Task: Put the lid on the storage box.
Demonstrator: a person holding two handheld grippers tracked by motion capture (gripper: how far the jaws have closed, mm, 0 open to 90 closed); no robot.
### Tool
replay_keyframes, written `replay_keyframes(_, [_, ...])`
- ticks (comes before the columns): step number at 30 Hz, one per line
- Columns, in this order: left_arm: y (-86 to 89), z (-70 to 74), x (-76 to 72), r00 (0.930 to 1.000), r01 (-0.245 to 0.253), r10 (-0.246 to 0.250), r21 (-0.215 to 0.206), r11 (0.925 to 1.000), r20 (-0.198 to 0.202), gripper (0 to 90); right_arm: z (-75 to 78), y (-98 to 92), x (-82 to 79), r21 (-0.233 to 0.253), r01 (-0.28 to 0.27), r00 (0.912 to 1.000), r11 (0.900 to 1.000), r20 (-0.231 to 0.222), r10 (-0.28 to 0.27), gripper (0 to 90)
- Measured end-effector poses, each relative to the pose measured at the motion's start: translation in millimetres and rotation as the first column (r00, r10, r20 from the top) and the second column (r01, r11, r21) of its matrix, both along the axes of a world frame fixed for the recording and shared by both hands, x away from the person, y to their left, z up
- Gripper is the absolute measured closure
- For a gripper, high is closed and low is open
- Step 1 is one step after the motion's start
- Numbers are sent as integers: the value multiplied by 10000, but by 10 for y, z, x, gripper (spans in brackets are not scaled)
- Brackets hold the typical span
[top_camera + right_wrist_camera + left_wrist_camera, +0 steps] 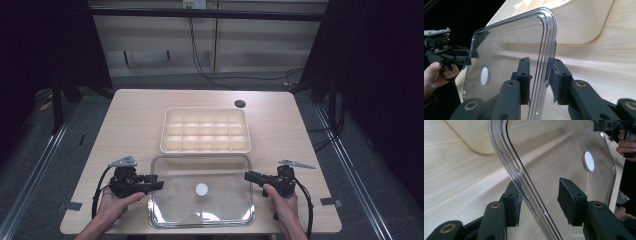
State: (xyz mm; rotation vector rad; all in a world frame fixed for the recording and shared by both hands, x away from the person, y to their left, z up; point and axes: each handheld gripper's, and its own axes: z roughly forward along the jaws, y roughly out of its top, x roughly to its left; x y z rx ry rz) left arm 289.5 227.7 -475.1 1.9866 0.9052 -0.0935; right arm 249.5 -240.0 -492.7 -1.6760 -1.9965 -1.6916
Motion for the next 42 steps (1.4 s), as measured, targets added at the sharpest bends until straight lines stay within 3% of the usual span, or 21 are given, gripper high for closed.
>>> replay_keyframes(15, [23, 71, 37, 9999, -71, 73, -276, 9996, 70, 593, 92, 6, 10, -10, 238, 9995, 9997, 201, -237, 725])
replay_keyframes(17, [14, 109, 33, 9996, -72, 78, -244, 9997, 268, 597, 118, 5, 11, -1, 310, 9991, 9995, 284, -310, 726])
replay_keyframes(21, [6, 139, 28, 9986, -16, 33, -310, 9995, 536, 606, 177, 8, 7, -276, 388, 9983, 9989, 449, -375, 721])
replay_keyframes(27, [-16, 170, 40, 9984, -39, 58, -340, 9994, 555, 618, 264, 7, -9, -737, 502, 9969, 9960, 641, -455, 718])
replay_keyframes(42, [4, 269, 48, 9968, -90, 144, -693, 9976, 788, 668, 367, 17, -77, -696, 788, 9924, 9945, 1001, -716, 730])
